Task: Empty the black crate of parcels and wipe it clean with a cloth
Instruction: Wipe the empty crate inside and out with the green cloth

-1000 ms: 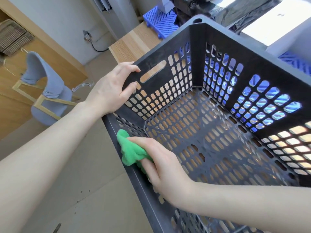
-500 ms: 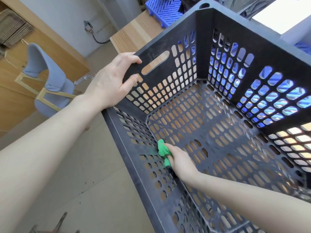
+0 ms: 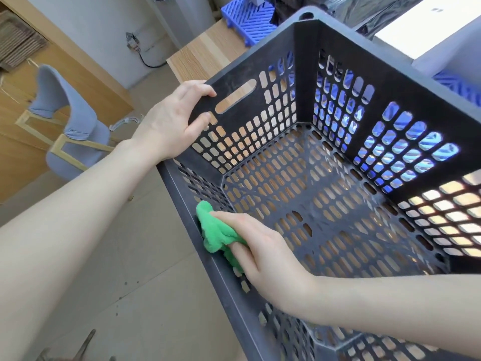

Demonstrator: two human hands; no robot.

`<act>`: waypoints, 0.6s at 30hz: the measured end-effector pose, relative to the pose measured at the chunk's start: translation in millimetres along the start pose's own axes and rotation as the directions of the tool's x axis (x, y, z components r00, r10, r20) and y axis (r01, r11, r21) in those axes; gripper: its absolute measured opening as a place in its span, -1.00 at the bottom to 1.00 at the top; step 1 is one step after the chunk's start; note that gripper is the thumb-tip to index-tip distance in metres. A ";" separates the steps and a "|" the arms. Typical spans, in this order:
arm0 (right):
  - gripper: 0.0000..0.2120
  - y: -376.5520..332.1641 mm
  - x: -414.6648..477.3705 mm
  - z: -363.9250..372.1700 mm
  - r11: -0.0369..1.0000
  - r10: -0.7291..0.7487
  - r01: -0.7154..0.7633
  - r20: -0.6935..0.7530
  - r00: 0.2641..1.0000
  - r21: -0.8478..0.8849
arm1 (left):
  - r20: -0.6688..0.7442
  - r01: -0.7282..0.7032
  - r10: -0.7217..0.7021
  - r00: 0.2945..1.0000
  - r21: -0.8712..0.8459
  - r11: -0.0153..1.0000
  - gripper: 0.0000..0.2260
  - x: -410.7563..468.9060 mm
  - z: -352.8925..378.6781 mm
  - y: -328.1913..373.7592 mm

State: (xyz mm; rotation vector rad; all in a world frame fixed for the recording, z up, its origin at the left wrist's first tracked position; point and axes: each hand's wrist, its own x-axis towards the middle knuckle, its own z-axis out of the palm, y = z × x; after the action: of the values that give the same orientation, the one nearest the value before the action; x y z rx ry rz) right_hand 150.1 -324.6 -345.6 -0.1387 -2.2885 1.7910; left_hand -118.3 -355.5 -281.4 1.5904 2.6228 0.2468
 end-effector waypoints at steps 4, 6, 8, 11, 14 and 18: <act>-0.54 -17.5 -7.4 -6.9 0.987 -0.160 0.160 0.041 0.986 0.009 | 0.003 0.007 -0.007 1.000 0.005 1.000 -0.68 -0.6 0.3 0.9; -0.54 -3.4 -8.6 -2.5 0.991 -0.129 0.131 0.061 0.990 -0.029 | 0.001 0.005 -0.005 1.000 0.006 1.000 -0.68 -0.6 0.4 0.4; -0.51 19.9 -7.3 4.6 0.998 0.031 -0.027 0.065 0.997 -0.063 | -0.002 0.000 0.000 1.000 0.004 1.000 -0.68 -0.7 0.5 0.4; -0.53 55.6 -4.6 15.1 0.948 0.301 -0.288 0.085 0.950 -0.136 | -0.006 -0.004 0.004 1.000 0.014 1.000 -0.68 0.0 1.2 1.1; -0.56 83.0 -2.7 25.1 0.872 0.482 -0.470 0.080 0.872 -0.137 | -0.013 -0.009 0.009 1.000 0.007 1.000 -0.68 0.6 1.0 0.1; -0.56 117.7 -2.1 32.5 0.757 0.642 -0.609 0.102 0.760 -0.237 | -0.012 -0.016 0.016 1.000 0.005 1.000 -0.68 0.4 1.2 -0.9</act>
State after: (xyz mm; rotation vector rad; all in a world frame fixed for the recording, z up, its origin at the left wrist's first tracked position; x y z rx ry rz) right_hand 136.4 -326.6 -466.9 -0.9292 -2.7642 1.9076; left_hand -119.2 -355.4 -282.6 1.6163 2.6226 0.2521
